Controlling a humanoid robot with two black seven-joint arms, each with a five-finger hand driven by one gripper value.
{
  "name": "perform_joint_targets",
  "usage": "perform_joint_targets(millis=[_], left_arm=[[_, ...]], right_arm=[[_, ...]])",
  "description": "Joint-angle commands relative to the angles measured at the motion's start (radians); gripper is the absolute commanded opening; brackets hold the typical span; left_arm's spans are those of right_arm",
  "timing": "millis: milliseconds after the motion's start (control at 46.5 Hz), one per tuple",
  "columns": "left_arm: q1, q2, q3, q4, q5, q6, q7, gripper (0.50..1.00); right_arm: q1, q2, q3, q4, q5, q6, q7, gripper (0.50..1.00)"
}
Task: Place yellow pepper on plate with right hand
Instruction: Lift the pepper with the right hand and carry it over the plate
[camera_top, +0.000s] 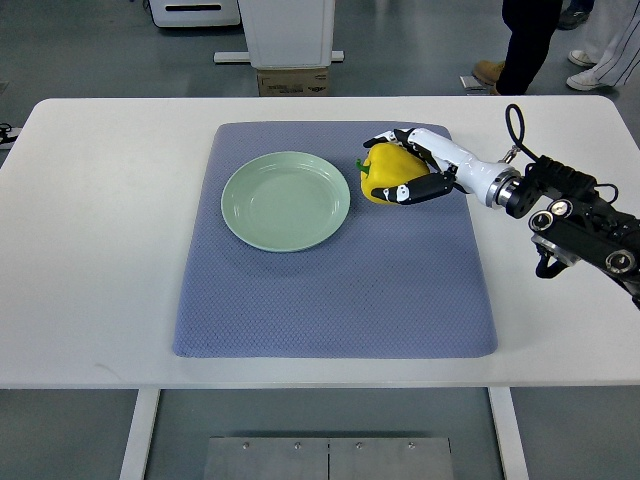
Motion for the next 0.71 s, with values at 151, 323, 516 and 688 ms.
perform_joint_targets(millis=[151, 323, 516, 688], left_arm=[[0.0, 0.0, 0.0, 0.0, -0.001, 0.0, -0.001, 1.0], [0.0, 0.0, 0.0, 0.0, 0.0, 0.0, -0.001, 1.0], [0.0, 0.0, 0.0, 0.0, 0.0, 0.0, 0.001, 1.0], [0.0, 0.0, 0.0, 0.001, 0.0, 0.0, -0.001, 1.0]], right_arm=[[0.046, 0.132, 0.0, -0.08, 0.009, -0.002, -0.021, 0.5], [0.066, 0.233, 0.0, -0.148, 0.013, -0.002, -0.024, 0.5], [0.082, 0.311, 0.0, -0.201, 0.013, -0.008, -0.048, 0.5], [0.084, 0.311, 0.0, -0.214, 0.013, -0.022, -0.065, 0.5]])
